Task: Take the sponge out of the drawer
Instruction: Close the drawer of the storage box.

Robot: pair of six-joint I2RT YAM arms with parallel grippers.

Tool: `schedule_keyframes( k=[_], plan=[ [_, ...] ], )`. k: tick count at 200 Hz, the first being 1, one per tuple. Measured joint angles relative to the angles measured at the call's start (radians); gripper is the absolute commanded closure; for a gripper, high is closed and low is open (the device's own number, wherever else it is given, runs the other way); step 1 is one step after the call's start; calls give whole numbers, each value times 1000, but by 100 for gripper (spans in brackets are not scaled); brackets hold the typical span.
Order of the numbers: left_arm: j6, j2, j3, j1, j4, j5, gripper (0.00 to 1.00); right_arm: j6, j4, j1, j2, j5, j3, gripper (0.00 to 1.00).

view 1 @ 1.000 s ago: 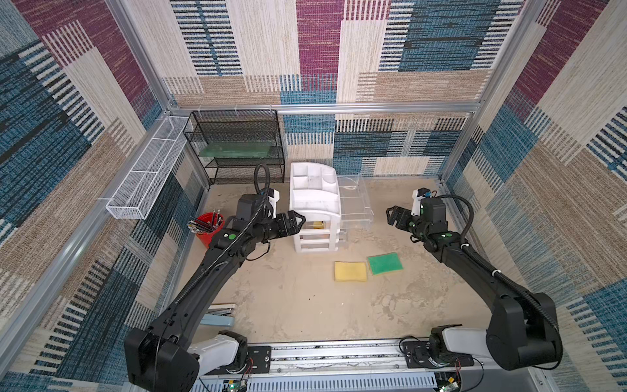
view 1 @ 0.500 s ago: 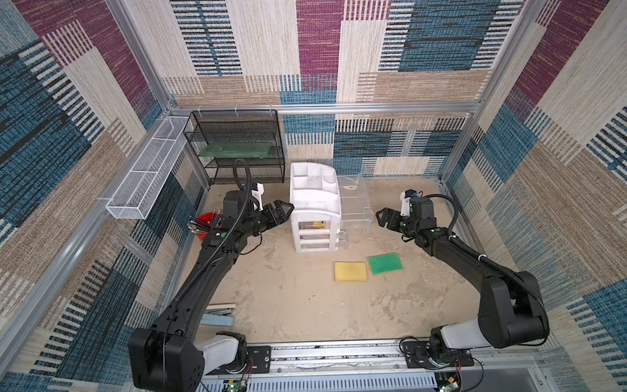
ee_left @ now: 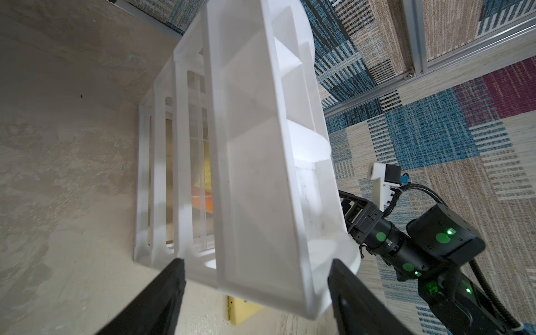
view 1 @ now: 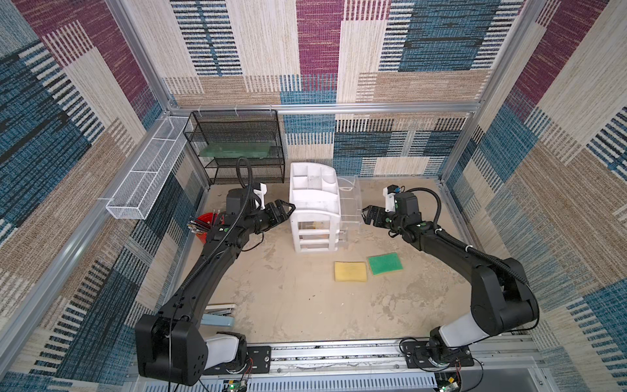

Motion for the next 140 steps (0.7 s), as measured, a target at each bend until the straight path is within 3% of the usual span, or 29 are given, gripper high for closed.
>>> schedule_keyframes(
  k=[94,140],
  plan=[
    [-4,7,-5,-4,10,24,21,-4,15,149,100,3,102,4],
    [-18,-2,4,-4,-3,30,11,-4,14,194,139,19,145,4]
  ],
)
